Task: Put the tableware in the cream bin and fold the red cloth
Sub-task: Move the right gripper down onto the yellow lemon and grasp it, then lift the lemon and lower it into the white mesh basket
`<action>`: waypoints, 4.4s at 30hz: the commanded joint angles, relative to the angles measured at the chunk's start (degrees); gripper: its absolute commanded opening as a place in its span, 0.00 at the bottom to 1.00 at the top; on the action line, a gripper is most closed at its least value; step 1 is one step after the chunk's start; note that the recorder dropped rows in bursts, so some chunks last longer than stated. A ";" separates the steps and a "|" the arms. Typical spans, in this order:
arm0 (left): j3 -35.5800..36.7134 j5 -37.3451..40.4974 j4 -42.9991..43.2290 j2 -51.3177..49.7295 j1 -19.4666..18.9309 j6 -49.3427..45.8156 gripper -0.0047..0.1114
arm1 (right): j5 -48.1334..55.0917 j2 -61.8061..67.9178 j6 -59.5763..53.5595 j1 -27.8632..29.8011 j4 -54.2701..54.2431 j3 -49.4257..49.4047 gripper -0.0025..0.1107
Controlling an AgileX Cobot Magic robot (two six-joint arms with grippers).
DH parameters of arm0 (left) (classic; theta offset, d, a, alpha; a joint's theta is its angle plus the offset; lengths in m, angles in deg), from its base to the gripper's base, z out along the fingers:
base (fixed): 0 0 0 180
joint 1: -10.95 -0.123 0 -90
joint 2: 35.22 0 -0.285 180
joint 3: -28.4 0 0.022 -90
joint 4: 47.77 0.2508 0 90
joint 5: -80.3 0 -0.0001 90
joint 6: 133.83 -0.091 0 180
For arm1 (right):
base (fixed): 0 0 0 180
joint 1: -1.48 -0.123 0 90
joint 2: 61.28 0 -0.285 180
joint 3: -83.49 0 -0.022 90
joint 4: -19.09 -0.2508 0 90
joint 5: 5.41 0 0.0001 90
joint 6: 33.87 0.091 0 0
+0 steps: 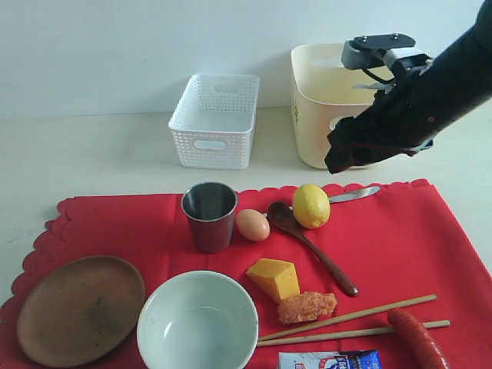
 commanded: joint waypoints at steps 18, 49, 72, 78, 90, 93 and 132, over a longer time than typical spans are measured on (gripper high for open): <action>0.05 -0.55 0.26 0.38 -0.24 0.23 0.04 | 5.19 16.61 13.11 -9.23 16.40 16.59 0.62; 0.05 -0.55 0.26 0.38 -0.24 0.23 0.04 | 11.40 31.89 18.06 -9.23 20.79 26.73 0.19; 0.05 -0.55 0.26 0.38 -0.24 0.23 0.04 | -4.89 26.33 -16.74 -9.23 -14.82 39.86 0.02; 0.05 -0.55 0.26 0.38 -0.24 0.23 0.04 | -8.15 34.31 -24.30 -8.49 -14.78 48.58 0.02; 0.05 -0.55 0.26 0.38 -0.24 0.23 0.04 | 0.47 45.28 -46.41 -1.49 -39.87 56.84 0.02; 0.05 -0.55 0.26 0.38 -0.24 0.23 0.04 | 0.47 47.98 -46.41 -1.49 -39.19 59.38 0.02; 0.05 -0.55 0.26 0.38 -0.24 0.23 0.04 | 9.28 53.15 -45.91 -1.59 -26.57 64.02 0.44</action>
